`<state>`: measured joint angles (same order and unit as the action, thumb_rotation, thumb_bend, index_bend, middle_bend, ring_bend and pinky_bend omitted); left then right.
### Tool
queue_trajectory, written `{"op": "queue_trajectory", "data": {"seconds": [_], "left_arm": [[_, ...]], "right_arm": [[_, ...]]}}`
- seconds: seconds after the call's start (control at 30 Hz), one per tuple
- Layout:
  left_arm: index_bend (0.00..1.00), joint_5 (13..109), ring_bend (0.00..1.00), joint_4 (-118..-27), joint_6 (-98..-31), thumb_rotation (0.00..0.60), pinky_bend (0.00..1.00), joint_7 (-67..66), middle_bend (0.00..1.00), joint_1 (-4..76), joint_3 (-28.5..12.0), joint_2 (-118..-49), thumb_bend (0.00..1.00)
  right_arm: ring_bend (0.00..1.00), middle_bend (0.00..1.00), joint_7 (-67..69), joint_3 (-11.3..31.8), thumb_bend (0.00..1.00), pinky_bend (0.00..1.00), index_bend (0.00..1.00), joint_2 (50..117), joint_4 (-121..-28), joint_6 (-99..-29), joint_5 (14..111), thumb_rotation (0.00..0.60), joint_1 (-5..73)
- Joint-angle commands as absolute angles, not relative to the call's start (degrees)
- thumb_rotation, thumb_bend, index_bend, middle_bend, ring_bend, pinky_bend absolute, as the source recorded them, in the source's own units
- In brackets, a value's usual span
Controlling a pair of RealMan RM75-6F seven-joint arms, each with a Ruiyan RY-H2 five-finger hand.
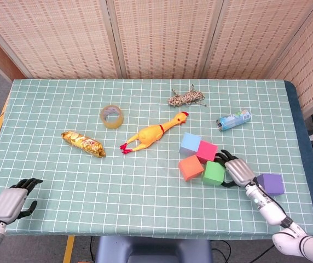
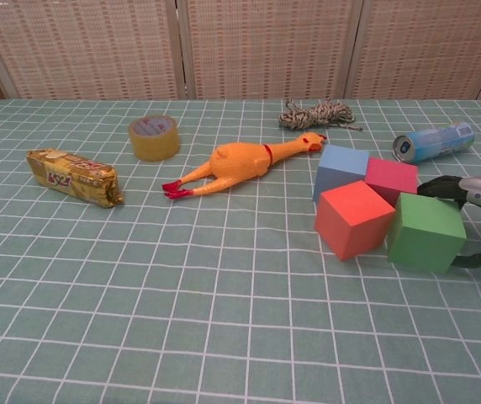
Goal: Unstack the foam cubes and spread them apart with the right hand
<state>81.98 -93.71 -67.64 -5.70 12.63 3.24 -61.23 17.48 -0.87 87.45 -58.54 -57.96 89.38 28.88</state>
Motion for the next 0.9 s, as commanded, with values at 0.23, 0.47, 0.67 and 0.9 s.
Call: {"op": "queue_trajectory", "data": {"seconds": [0.23,0.47,0.67,0.9], "left_arm": [[0.20,81.9,0.18,-93.7,-67.7,0.600,0.39,-5.7,0.20,12.6,3.2,-61.2,0.47],[0.20,81.9,0.18,-93.7,-67.5,0.600,0.39,-5.7,0.20,12.7,3.2,-61.2,0.47],[0.21,81.8,0.18,-93.7,-67.2,0.600,0.39,-6.0,0.20,12.8,3.3,-61.3,0.47],[0.20,81.7,0.18,-93.7,-67.1,0.600,0.39,-5.9,0.20,12.8,3.2,-61.3,0.47]], "right_arm": [[0.00,0.04,20.0,-2.3,0.10,0.18,0.07,85.9,-60.3,-59.6,91.3,0.600,28.9],[0.00,0.00,19.6,-3.3,0.09,0.08,0.01,83.0,-63.9,-60.6,92.0,0.600,28.5],[0.00,0.00,17.8,-3.9,0.07,0.03,0.00,80.5,-67.7,-60.1,91.9,0.600,28.5],[0.00,0.00,17.5,-4.4,0.06,0.02,0.00,78.3,-70.6,-60.2,91.8,0.600,28.1]]}}
